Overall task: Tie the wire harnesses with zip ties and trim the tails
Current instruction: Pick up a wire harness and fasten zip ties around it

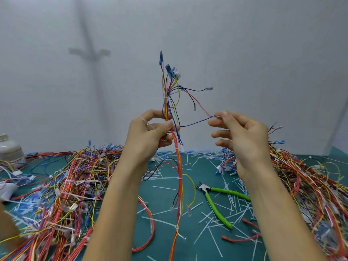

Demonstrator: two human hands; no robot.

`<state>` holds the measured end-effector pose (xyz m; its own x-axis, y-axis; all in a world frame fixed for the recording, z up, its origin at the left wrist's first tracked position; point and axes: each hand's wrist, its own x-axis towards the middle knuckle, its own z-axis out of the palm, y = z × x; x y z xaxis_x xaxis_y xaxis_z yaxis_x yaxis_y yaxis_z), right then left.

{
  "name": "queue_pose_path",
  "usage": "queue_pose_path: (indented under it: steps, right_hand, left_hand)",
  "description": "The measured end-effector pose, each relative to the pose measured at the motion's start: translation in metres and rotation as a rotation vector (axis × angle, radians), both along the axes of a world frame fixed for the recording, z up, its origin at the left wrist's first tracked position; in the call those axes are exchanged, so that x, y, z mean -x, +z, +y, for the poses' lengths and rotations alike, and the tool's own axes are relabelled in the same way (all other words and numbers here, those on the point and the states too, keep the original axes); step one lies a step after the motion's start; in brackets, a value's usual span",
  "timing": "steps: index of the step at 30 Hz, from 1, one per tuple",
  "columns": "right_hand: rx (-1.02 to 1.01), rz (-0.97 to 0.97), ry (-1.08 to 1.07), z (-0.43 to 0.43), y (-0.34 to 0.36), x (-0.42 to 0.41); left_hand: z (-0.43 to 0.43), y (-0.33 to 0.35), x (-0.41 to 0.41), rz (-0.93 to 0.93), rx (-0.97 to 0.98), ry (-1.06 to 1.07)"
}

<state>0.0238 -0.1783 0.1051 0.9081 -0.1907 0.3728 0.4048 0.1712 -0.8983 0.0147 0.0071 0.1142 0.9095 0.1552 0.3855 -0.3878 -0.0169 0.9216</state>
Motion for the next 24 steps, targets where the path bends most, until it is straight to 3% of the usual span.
queue_pose_path:
  steps: [3, 7, 9, 15, 20, 24]
  right_hand:
    - [0.148, 0.076, 0.147, 0.001, 0.002, 0.001]
    - [0.629, 0.153, 0.423, 0.010, -0.004, 0.003]
    - [0.752, 0.154, 0.554, 0.016, -0.008, 0.005]
    - [0.443, 0.129, 0.623, 0.025, -0.011, 0.007]
    - [0.307, 0.067, 0.409, 0.020, -0.009, 0.000]
    - [0.209, -0.003, 0.263, 0.021, -0.010, -0.003]
  left_hand:
    - [-0.003, 0.000, -0.001, -0.042, 0.079, 0.041]
    - [-0.003, -0.001, -0.004, -0.073, 0.151, 0.082]
    - [-0.005, -0.002, -0.005, -0.080, 0.209, 0.070]
    - [-0.010, -0.002, -0.007, -0.075, 0.295, -0.055]
    - [-0.007, -0.003, -0.002, 0.024, 0.022, -0.112]
    - [-0.013, -0.007, -0.002, 0.115, -0.036, -0.220]
